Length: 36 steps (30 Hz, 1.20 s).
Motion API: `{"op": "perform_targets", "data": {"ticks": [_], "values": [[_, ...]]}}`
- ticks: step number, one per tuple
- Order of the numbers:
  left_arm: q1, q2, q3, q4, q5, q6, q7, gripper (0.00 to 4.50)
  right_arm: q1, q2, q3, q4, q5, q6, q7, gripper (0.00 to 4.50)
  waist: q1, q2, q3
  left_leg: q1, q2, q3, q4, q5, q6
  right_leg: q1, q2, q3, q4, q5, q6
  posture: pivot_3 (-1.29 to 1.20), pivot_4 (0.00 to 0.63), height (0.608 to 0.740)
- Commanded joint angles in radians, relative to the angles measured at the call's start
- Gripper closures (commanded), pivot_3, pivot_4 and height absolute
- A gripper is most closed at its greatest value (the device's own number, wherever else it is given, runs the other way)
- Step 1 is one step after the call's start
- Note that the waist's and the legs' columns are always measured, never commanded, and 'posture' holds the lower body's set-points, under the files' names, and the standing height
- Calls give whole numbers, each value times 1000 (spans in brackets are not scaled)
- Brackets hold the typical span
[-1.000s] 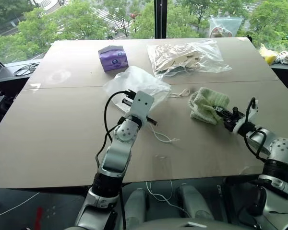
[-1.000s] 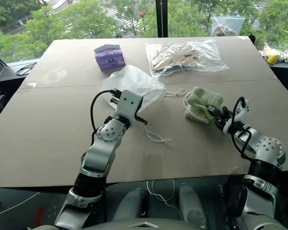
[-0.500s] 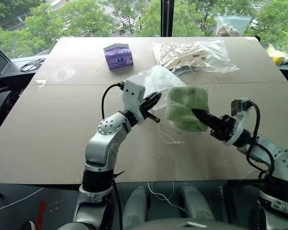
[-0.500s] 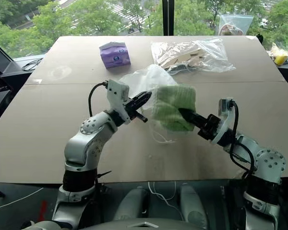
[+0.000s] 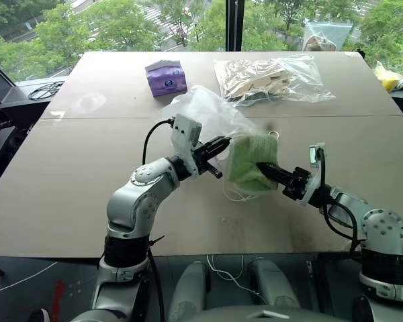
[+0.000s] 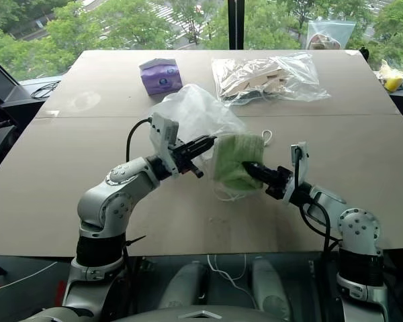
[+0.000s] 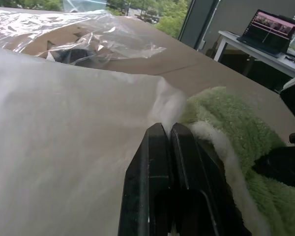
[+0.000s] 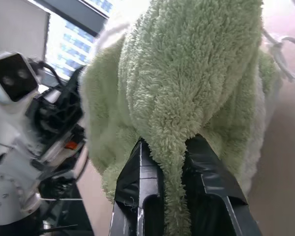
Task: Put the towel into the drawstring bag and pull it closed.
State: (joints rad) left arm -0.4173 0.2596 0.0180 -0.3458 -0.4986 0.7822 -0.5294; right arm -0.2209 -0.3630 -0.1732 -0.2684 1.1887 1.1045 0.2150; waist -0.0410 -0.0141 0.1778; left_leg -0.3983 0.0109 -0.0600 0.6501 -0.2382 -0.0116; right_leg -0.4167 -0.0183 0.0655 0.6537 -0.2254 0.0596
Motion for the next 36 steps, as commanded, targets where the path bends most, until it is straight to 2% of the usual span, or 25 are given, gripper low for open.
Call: {"op": "perform_targets", "data": {"ticks": [1,5,9,12,14,17,22,24,31,36], "values": [[-11,1,2,-50,-26,-9,7,4500,48,-94,61,-63,-84,45,17,4473,2,0,0,0,0,-1,0,0,0,0,0,0,-1,-1,-1,0,150,740],[-15,9,3,-29,-27,-22,8,4500,90,-202,42,-116,-115,40,72,4473,1,-1,0,0,0,0,0,0,0,0,0,0,-2,-1,-2,0,150,740],[-17,14,1,-18,-29,-28,6,4500,109,-240,-33,-168,-39,-7,182,4473,2,-1,1,0,0,0,0,0,0,1,0,0,-2,-1,-2,0,150,740],[-17,22,-13,-10,-27,-35,-11,4500,126,-286,-128,-251,165,-6,324,4473,1,-2,1,-1,0,0,0,0,0,1,0,0,-2,-1,-2,0,150,740],[-18,27,-22,-5,-26,-41,-23,4500,105,-302,-168,-268,267,-26,356,4473,0,-2,1,-1,0,0,0,0,0,1,0,0,-3,-1,-1,0,150,740],[-20,36,-36,6,-27,-50,-45,4500,34,-288,-198,-261,450,-93,339,4473,-1,-3,2,0,0,0,0,0,0,1,1,0,-3,0,0,0,150,740],[-23,41,-41,13,-37,-55,-73,4500,-88,-227,-163,-218,576,-204,269,4473,0,-4,3,0,0,0,0,0,0,1,1,0,-3,-1,-2,0,150,740],[-20,36,-41,8,-48,-49,-80,4500,-92,-226,-98,-193,494,-184,271,4473,1,-5,3,-1,0,0,0,0,0,1,1,0,-3,-1,-2,0,150,740],[2,21,-46,-38,-118,-7,-91,4500,-53,-245,235,-6,-79,-236,383,4473,3,-4,3,-2,0,0,-1,0,0,1,0,0,-6,0,0,0,150,740],[12,9,-73,-69,-140,9,-84,4500,-57,-332,327,-43,-200,-210,547,4473,3,-4,3,-2,0,-1,-1,0,0,1,0,0,-7,0,0,0,150,740]]}}
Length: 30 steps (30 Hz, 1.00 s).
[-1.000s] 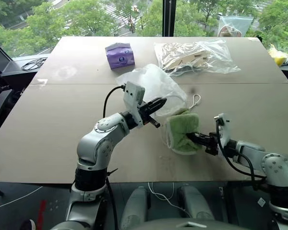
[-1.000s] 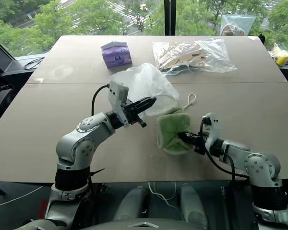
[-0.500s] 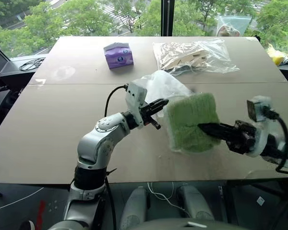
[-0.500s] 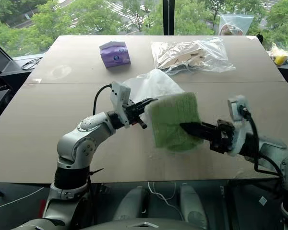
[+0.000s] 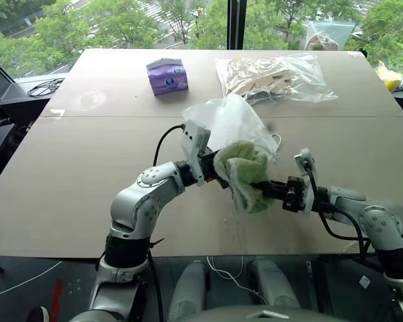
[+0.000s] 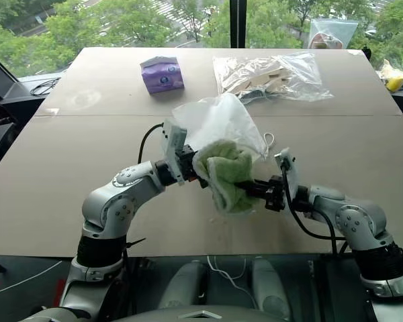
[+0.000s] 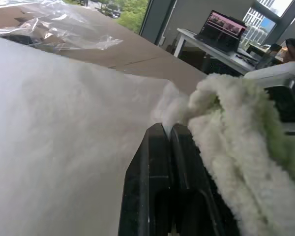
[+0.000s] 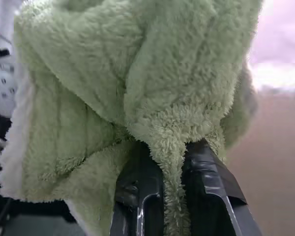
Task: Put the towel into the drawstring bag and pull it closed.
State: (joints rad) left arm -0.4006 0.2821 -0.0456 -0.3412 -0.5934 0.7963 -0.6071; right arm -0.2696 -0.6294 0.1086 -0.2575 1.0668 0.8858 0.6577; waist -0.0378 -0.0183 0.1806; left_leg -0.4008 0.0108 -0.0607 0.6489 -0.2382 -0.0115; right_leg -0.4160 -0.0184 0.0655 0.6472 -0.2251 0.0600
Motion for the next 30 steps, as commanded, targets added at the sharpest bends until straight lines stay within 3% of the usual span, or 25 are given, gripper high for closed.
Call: {"op": "perform_targets", "data": {"ticks": [1,6,8,12,16,26,30], "values": [[-3,-16,-14,-73,-42,-7,-3,4500,-9,-84,62,-62,-106,10,122,4473,0,0,0,0,0,0,0,0,0,0,0,0,0,0,0,0,150,740],[11,-22,-23,-80,-47,-10,-1,4500,-25,-68,55,-45,-180,-16,127,4473,-2,0,0,1,0,0,0,0,0,1,0,0,0,0,0,0,150,740],[20,-19,-27,-87,-58,-3,-8,4500,-44,-13,18,-5,-196,-29,70,4473,-3,-1,0,1,0,0,0,0,0,1,0,0,0,0,0,0,150,740],[54,26,-63,-113,-59,-3,-51,4500,-78,151,-228,48,109,21,-30,4473,-3,0,1,1,0,0,0,0,0,1,1,0,1,0,0,0,150,740],[61,45,-80,-109,-47,-19,-62,4500,-65,224,-360,102,258,38,-125,4473,6,0,1,1,0,-1,0,0,0,1,0,-1,0,0,0,0,150,740],[58,61,-94,-96,-46,-40,-66,4500,-61,548,-413,29,512,-77,-435,4473,-7,1,1,3,1,-1,-1,0,0,1,2,0,3,0,0,0,150,740],[59,57,-100,-92,-43,-50,-62,4500,-56,778,-365,-21,541,-219,-609,4473,-7,2,1,2,1,-1,0,0,0,1,1,0,3,0,0,0,150,740]]}}
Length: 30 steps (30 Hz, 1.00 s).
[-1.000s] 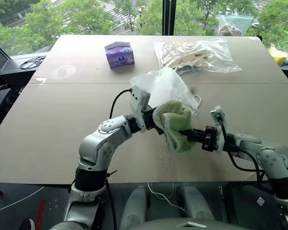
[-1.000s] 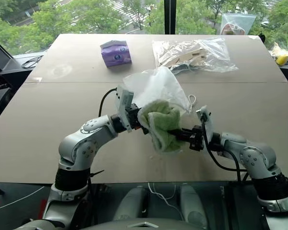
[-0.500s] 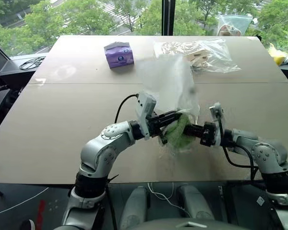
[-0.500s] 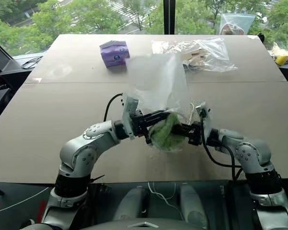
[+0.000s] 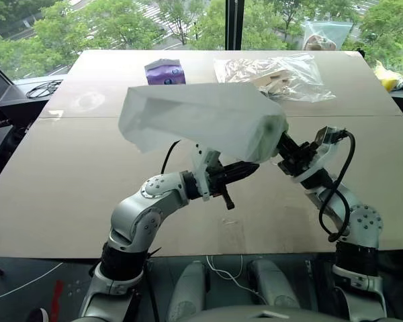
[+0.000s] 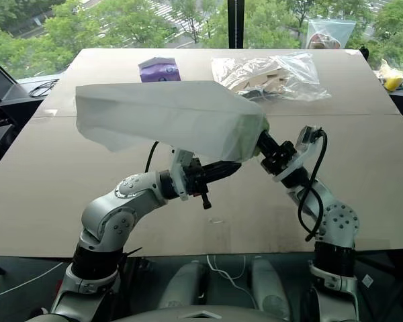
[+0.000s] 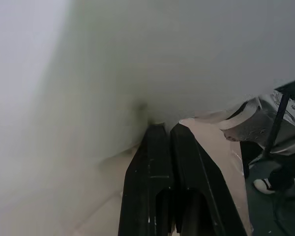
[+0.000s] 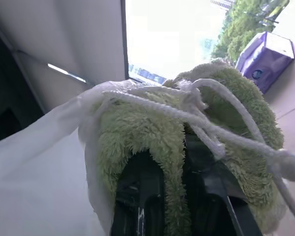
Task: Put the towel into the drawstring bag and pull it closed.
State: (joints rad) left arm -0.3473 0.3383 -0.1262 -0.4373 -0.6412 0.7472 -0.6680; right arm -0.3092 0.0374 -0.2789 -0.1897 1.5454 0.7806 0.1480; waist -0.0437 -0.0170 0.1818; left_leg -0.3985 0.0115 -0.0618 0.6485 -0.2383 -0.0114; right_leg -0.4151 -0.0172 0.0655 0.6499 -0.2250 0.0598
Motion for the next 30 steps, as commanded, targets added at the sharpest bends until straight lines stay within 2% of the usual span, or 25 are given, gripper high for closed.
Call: {"op": "perform_targets", "data": {"ticks": [1,5,8,12,17,21,23,24,26,27,30], "values": [[6,0,-20,4,6,-4,1,4500,-25,163,29,-98,56,-152,-147,4473,0,2,1,0,0,0,0,0,0,0,0,0,0,0,0,0,150,740],[-3,-12,-24,17,18,-23,10,4500,-68,262,48,-101,46,-293,-299,4473,3,2,1,-1,-1,0,1,0,0,-1,-1,1,1,0,0,0,150,740],[-37,-39,-21,56,39,-50,33,4500,-125,295,50,-72,-3,-429,-445,4473,3,2,1,-1,-1,0,1,0,0,-1,-1,1,1,0,0,0,150,740],[-86,-82,4,128,70,-95,61,4500,-121,233,130,-102,14,-447,-490,4473,0,2,1,-1,-1,0,0,0,0,-1,-1,1,1,0,0,0,150,740],[-147,-144,82,192,47,-125,115,4500,-19,77,188,-95,-132,-378,-458,4473,4,2,1,-2,-1,0,-1,0,0,-2,0,0,1,0,-1,0,150,740],[-148,-143,88,185,33,-103,100,4500,17,71,154,-79,-153,-388,-470,4473,2,2,1,-2,-1,1,-1,0,0,-2,-1,1,-1,0,-1,0,150,740],[-148,-148,90,181,8,-70,100,4500,17,58,163,-99,-163,-366,-460,3603,0,2,1,-2,-1,1,-1,0,0,-2,-1,1,-1,0,-1,0,150,740],[-146,-152,89,177,-7,-49,101,4500,16,54,168,-110,-165,-355,-457,3413,-1,2,1,-2,-1,1,-1,0,0,-2,-1,1,-1,0,-1,0,150,740],[-139,-153,81,166,-31,-10,99,4500,14,47,174,-122,-176,-336,-454,2262,-1,2,1,-2,0,0,-1,0,0,-2,0,0,-1,0,-1,0,150,740],[-133,-149,73,160,-35,4,94,4500,15,35,179,-126,-177,-317,-446,1966,-1,2,1,-2,0,0,-1,0,0,-2,0,0,0,0,-1,0,150,740],[-124,-137,58,152,-37,29,92,4500,22,-1,193,-139,-162,-254,-428,551,0,2,1,-1,-1,0,-1,0,0,-2,0,0,0,0,0,0,150,740]]}}
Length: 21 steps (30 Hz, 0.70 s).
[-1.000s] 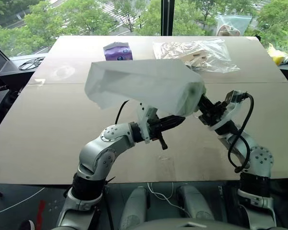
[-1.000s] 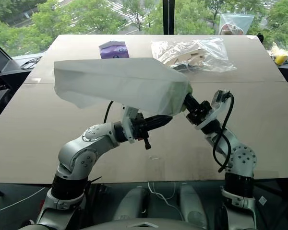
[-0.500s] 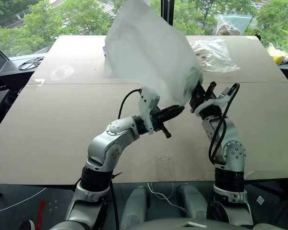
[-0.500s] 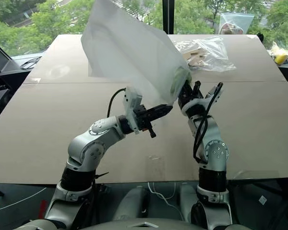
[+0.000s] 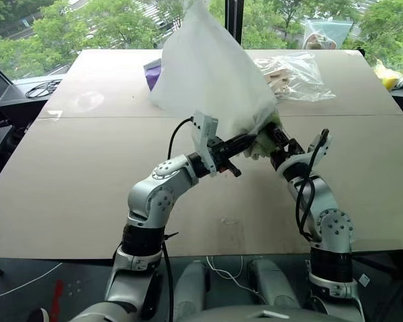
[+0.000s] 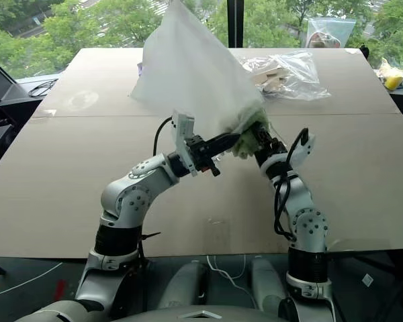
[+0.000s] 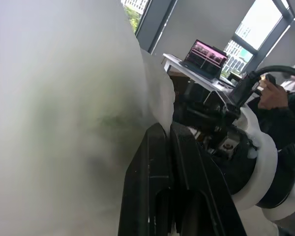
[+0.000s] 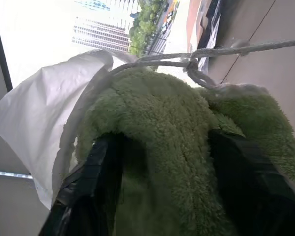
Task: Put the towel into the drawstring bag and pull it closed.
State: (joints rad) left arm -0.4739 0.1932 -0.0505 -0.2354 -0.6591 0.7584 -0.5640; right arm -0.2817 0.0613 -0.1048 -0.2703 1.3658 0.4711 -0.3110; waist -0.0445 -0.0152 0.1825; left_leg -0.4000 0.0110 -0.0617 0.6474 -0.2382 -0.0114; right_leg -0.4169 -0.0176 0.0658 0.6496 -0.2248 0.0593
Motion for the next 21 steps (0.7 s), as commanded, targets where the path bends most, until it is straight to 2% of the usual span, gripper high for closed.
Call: {"op": "perform_targets", "data": {"ticks": [1,5,10,11,12,19,20,21], "values": [[4,10,-20,-51,-17,20,-12,4500,-2,-37,23,-62,23,76,34,67,1,0,0,0,0,0,0,0,0,0,0,0,0,0,0,0,150,740],[-10,15,0,-41,-29,27,-8,4500,57,-194,51,-120,41,223,132,67,6,0,0,-1,0,0,0,0,0,0,0,0,0,0,0,0,150,740],[-26,15,41,-18,-49,41,3,4500,132,-328,-16,-137,96,281,222,67,4,0,0,-1,0,0,0,0,0,0,0,0,-2,0,0,0,150,740],[-25,16,46,-17,-55,48,4,4500,138,-343,-22,-132,92,286,225,603,3,0,0,-1,0,0,0,0,0,0,0,0,-2,0,0,0,150,740],[-21,20,46,-18,-60,59,1,4500,145,-359,-24,-131,89,292,230,849,1,0,0,-1,0,0,0,0,0,0,0,0,-2,0,0,0,150,740],[23,69,7,-30,-39,65,-38,4500,192,-427,-41,-155,74,321,282,4089,4,0,0,0,0,1,0,0,0,0,0,1,-1,-1,-2,0,150,740],[27,79,0,-26,-30,62,-43,4500,199,-438,-46,-156,74,324,290,4419,5,0,0,0,0,1,0,0,0,0,0,1,-1,-1,-1,0,150,740],[32,88,-7,-23,-24,60,-48,4500,205,-451,-47,-159,73,329,304,4419,4,0,0,-1,0,1,0,0,0,0,0,1,-2,-1,-1,0,150,740]]}}
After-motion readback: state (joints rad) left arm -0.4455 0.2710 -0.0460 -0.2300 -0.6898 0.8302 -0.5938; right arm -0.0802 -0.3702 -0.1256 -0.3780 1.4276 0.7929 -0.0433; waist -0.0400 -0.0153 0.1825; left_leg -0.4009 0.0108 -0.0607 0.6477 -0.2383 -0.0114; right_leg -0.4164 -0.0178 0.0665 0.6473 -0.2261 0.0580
